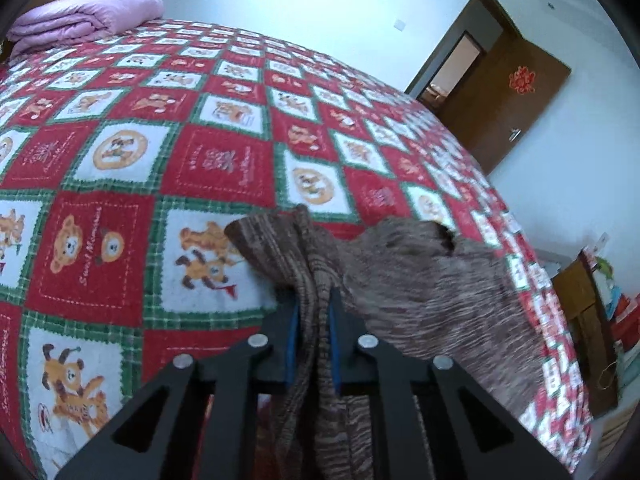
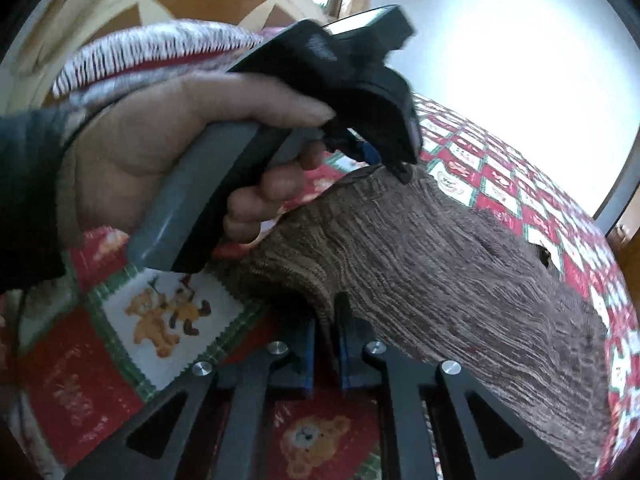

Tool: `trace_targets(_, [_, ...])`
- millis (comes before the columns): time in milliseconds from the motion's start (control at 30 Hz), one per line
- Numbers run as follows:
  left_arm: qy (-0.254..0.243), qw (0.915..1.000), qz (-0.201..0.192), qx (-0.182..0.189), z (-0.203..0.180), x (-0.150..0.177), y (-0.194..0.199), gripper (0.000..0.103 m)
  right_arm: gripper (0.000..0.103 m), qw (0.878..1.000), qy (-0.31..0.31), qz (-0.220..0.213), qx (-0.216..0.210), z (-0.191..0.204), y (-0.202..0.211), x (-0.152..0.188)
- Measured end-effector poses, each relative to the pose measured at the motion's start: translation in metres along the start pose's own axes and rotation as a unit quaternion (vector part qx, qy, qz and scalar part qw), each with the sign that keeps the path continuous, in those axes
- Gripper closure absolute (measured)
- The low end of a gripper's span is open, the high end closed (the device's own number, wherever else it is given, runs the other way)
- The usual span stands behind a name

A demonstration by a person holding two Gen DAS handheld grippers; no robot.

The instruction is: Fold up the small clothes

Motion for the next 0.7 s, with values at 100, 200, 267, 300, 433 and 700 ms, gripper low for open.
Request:
trace_targets(100, [-0.007, 0.9998, -0.01, 0.015, -0.02, -0.006, 0.007, 0.09, 0.095, 0.999, -0.034, -0.013, -0.015, -0.011, 0.014, 0.002])
trace_targets(200, [-0.014, 0.999, -0.021, 0.037, -0.046, -0.013, 0.013, 0.09, 0.095, 0.997, -0.064, -0.029, -0.026, -0.029, 0.031, 0.006])
trace_targets(267, [-0.024, 0.9985, -0.024, 0.043, -0.067, -0.017, 0.013, 0.091, 0.096, 0.995, -0.082, -0.035, -0.034, -0.043, 0.042, 0.01])
trace_targets(300, [-0.032, 0.9981, -0.026, 0.046, -0.08, -0.02, 0.012, 0.091, 0.096, 0.994, -0.091, -0.037, -0.039, -0.051, 0.048, 0.012])
trace_targets(433, [-0.058, 0.9963, -0.032, 0.055, -0.123, -0.026, 0.005, 0.091, 0.096, 0.988, -0.137, -0.048, -0.056, -0.087, 0.07, 0.021])
trace_targets(700, [-0.086, 0.9936, -0.018, 0.071, -0.183, -0.024, -0.029, 0.091, 0.096, 0.971, -0.222, -0.055, -0.067, -0.154, 0.097, 0.053])
Point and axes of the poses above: each gripper's, at about its wrist camera, not at the fingertips, and y roughly against the way its jaws point, z to its left, x to its underside, the point moved 3 cm from there along -y, roughly the way its jaws point, and after that the axes turned 5 degrees about x, right-handed, at the moved point
